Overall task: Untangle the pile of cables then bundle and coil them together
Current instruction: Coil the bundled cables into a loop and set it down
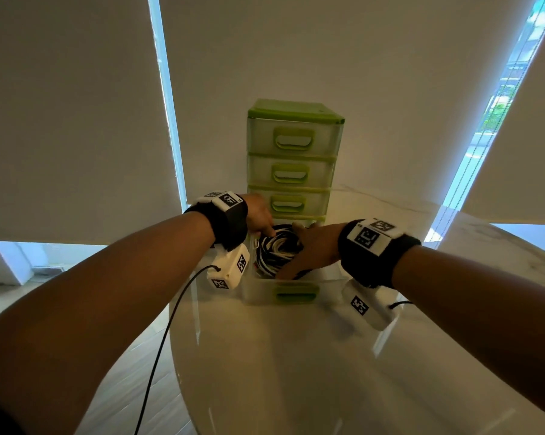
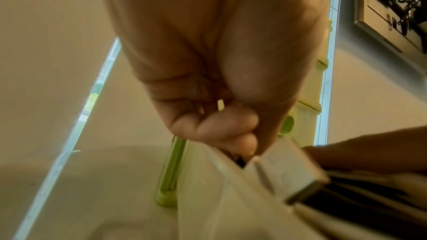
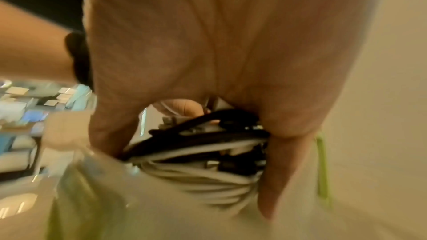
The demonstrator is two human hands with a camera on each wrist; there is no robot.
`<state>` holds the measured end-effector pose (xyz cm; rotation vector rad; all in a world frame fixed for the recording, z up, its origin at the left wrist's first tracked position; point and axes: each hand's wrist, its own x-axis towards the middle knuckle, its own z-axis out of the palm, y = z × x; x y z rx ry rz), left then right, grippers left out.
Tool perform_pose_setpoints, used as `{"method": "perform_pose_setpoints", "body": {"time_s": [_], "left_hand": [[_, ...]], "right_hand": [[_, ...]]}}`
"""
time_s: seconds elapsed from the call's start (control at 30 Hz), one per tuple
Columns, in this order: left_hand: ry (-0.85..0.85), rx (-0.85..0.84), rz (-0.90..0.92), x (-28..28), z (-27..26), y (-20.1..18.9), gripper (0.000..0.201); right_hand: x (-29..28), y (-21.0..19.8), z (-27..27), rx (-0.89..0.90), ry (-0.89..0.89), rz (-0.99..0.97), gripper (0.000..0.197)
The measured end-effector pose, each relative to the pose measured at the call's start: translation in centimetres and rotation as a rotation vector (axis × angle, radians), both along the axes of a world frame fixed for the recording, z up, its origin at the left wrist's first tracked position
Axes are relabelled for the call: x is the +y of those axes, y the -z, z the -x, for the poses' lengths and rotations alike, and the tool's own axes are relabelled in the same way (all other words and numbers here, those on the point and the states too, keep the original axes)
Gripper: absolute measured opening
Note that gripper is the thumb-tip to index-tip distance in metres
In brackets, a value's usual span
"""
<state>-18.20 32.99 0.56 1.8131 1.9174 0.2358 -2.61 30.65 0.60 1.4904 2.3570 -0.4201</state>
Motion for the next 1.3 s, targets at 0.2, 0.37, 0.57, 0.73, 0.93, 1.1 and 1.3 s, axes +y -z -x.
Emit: {"method": "perform_pose_setpoints", "body": {"time_s": [0.2, 0.37, 0.57, 0.73, 0.93, 1.1, 1.3], "left_hand": [[0.014, -0.177, 0.040, -1.1, 0.9, -0.4, 0.032], [0.029, -0.178, 0.074, -1.6, 1.3, -0.6, 0.039], [0.104, -0.128, 0.051, -1.7, 0.9, -0.2, 0.042], [0.191, 0.067, -0.054, -2.9, 0.7, 0.0, 0.047], [0.321, 0.246, -0.104, -2.4, 0.5, 0.0, 0.058], [0.317, 0.106, -0.163, -2.1, 0.3, -0.1, 0.080], [0.210, -0.072, -0.148, -4.2, -0.9, -1.7, 0.070]], "right_hand": [[-0.4, -0.9, 1.0, -0.130, -0.005, 0.057, 0.106], [-0.8, -0.9, 1.1, -0.248, -0.050, -0.009, 0.099], [-0.8, 0.1, 0.8, -0.241, 0.026, -0.065, 0.105], [-0.5, 1.5, 0.4, -0.280, 0.006, -0.147, 0.104], [1.1, 2.4, 0.4, -0.151, -0.241, -0.228, 0.070], [2.2, 3.4, 0.3, -0.100, -0.216, -0.228, 0.083], [3.1, 2.8, 0.8, -0.062, -0.093, -0.096, 0.083]]}}
